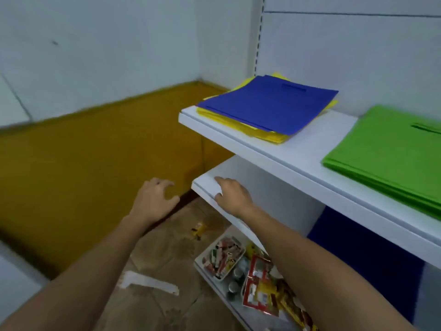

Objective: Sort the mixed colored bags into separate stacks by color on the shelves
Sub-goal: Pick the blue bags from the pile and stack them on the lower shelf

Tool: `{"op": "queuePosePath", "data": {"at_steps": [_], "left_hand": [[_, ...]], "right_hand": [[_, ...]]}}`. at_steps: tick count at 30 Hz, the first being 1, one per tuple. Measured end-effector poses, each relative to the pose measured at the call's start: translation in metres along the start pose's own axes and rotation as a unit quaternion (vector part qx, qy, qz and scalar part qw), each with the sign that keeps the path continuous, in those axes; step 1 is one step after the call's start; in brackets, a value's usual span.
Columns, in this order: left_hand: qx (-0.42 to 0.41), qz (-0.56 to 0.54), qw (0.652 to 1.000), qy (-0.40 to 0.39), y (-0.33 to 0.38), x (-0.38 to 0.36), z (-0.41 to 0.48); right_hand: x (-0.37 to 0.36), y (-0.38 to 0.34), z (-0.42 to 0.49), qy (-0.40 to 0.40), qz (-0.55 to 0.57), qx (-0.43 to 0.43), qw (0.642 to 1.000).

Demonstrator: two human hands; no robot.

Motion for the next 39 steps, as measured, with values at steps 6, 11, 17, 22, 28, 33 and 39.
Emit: {"op": "queuePosePath", "data": {"at_steps": [6, 11, 17, 22, 28, 33, 39], "left_hand": [[0.045, -0.04, 0.995, 0.078, -0.076, 0.095, -0.003], [0.014, -0.045, 0.99, 0.13, -0.096, 0.154, 0.026], [-0.052, -0.064, 0.984, 0.16, -0.076, 0.201, 0.084], [-0.116, -0.072, 0.979, 0.153, -0.042, 0.211, 0.119], [-0.201, -0.082, 0.971, 0.1, 0.036, 0.179, 0.157], [-0.266, -0.091, 0.959, 0.041, 0.119, 0.146, 0.173], [-0.311, -0.098, 0.945, -0.001, 0.189, 0.122, 0.202]], "right_hand": [[0.044, -0.107, 0.076, 0.053, 0.016, 0.112, 0.992], [0.087, -0.145, 0.128, 0.117, 0.019, 0.128, 0.985], [0.127, -0.132, 0.17, 0.18, -0.011, 0.071, 0.981], [0.15, -0.107, 0.175, 0.215, -0.032, 0.013, 0.976], [0.186, -0.044, 0.147, 0.247, -0.055, -0.075, 0.965], [0.226, 0.029, 0.1, 0.265, -0.106, -0.164, 0.944], [0.234, 0.091, 0.047, 0.282, -0.146, -0.323, 0.892]]}}
Point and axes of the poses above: each hand's wrist, its own z-axis towards the middle knuckle, its own x-axis out of the back of the hand, y = z × x, the point moved 7 cm from there along z, towards the middle knuckle, and after that the axes turned 15 degrees about x, right-handed, at the moved point
